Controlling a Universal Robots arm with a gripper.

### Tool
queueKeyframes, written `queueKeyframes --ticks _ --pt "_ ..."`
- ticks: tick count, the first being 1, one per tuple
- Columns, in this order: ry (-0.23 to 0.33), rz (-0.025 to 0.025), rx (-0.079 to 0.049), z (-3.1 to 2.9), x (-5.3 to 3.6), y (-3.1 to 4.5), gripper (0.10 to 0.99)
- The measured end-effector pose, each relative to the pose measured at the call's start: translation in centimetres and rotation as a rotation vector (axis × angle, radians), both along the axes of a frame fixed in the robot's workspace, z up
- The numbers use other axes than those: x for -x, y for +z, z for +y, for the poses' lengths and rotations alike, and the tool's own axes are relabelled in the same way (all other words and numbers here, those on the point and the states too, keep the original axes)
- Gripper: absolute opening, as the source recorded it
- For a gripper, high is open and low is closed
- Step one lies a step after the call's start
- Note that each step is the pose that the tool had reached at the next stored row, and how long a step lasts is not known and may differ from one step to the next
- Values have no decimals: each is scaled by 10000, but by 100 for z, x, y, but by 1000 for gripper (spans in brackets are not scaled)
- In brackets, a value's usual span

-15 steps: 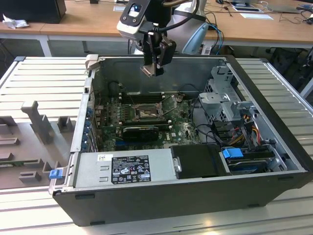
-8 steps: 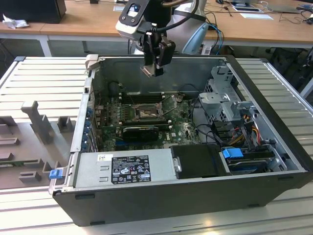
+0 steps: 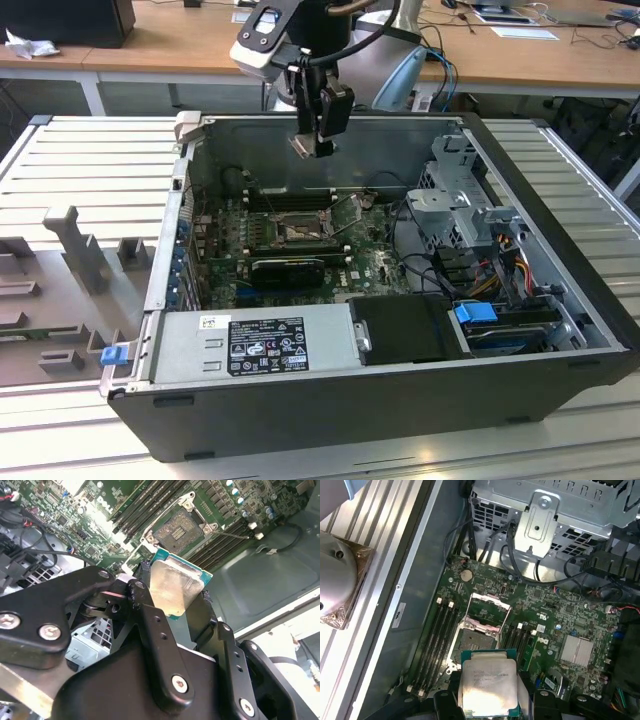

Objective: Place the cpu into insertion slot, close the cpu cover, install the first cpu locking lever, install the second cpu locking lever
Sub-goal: 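Place the cpu into insertion slot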

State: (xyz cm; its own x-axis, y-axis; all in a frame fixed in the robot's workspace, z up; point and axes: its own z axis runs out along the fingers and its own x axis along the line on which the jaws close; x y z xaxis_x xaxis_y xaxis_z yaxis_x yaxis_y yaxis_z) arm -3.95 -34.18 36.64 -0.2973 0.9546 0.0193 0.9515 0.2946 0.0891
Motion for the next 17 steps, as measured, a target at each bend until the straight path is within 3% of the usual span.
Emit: queueKeyframes --ticks 11,17 --pt "-253 3 2 0 3 -50 525" --pt "-1063 3 2 0 3 -55 525"
